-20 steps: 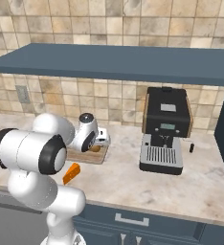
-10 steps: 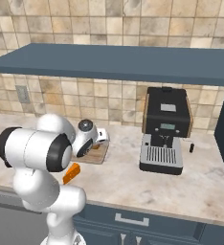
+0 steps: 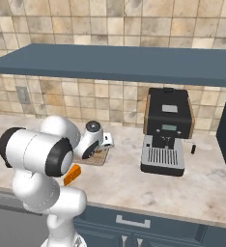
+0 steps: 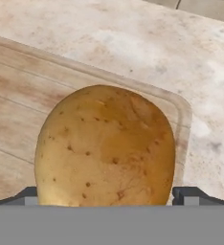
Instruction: Retrieve the reheated potato from the microwave, then place the potato, cheese, and condiment on the cutting board.
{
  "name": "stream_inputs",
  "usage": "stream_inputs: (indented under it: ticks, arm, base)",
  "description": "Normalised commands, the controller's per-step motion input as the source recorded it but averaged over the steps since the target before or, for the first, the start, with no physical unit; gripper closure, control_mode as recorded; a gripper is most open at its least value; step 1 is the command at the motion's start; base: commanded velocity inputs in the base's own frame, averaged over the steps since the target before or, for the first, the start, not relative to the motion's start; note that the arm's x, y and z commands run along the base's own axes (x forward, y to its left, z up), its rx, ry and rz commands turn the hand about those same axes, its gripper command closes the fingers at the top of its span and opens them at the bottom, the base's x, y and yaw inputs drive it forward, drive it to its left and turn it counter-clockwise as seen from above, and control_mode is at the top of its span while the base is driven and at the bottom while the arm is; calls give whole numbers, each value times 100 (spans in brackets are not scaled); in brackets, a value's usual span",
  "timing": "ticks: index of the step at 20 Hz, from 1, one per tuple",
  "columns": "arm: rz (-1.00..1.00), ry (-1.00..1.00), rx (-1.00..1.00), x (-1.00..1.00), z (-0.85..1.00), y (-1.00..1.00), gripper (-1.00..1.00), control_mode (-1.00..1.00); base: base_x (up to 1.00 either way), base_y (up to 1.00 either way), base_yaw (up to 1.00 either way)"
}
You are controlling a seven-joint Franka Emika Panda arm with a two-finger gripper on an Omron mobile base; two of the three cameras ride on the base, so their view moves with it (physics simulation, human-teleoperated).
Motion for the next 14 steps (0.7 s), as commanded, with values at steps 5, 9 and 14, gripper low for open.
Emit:
stream_inputs:
  ticks: [5,9,14]
  arm:
    - [0,34,0,-26,-9,-10,-100,-100]
    - [0,36,0,-31,-4,-9,-100,-100]
    - [0,19,0,-25,10,0,-100,-100]
  base:
    - [0,0,0]
    - [0,0,0]
    - [0,0,0]
